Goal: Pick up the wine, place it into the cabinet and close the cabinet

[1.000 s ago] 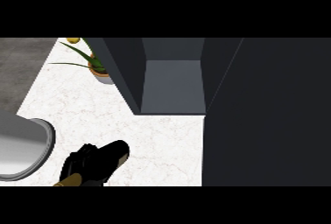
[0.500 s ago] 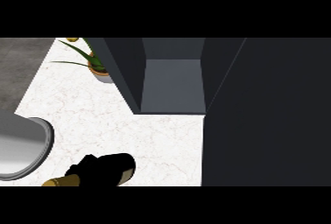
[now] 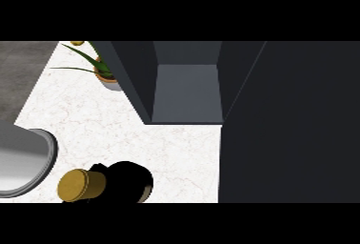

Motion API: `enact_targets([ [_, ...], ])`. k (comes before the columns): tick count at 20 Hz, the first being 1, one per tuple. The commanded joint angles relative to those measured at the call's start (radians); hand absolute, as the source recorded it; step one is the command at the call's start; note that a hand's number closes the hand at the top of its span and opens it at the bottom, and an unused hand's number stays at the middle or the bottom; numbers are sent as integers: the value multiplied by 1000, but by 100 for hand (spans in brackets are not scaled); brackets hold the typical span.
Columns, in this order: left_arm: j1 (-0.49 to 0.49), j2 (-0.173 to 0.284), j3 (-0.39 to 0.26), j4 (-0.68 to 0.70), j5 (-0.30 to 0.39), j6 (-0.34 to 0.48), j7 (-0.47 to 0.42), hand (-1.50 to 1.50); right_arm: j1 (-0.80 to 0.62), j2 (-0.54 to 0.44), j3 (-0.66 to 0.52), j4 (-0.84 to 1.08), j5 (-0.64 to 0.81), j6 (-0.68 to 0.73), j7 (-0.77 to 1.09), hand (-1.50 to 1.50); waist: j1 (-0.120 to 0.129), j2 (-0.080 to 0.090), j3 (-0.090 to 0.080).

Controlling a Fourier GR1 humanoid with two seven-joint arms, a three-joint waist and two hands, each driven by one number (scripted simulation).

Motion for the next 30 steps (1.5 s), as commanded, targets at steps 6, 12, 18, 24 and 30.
enact_targets([
  [6, -103, -5, -85, -188, 8, 228, 161, 150, 49, -14, -2, -64, -32, 22, 22, -150, -7, 0, 0],
  [12, -276, -5, -164, -165, 31, 412, 238, 150, -22, 19, 35, -10, 25, -33, 29, -150, -4, 1, -1],
  [18, -465, -5, -228, -82, -20, 600, 262, 150, 2, 0, -13, 82, 15, 35, -67, -150, -6, 2, -1],
  [24, -622, -5, -213, 114, -41, 626, 228, 150, -70, 7, -1, 85, 51, -21, -24, -150, -7, 3, -1],
  [30, -700, -5, -308, 301, -11, 732, 128, 150, 31, 5, -12, 31, 1, 33, -68, -150, -14, 3, -1],
])
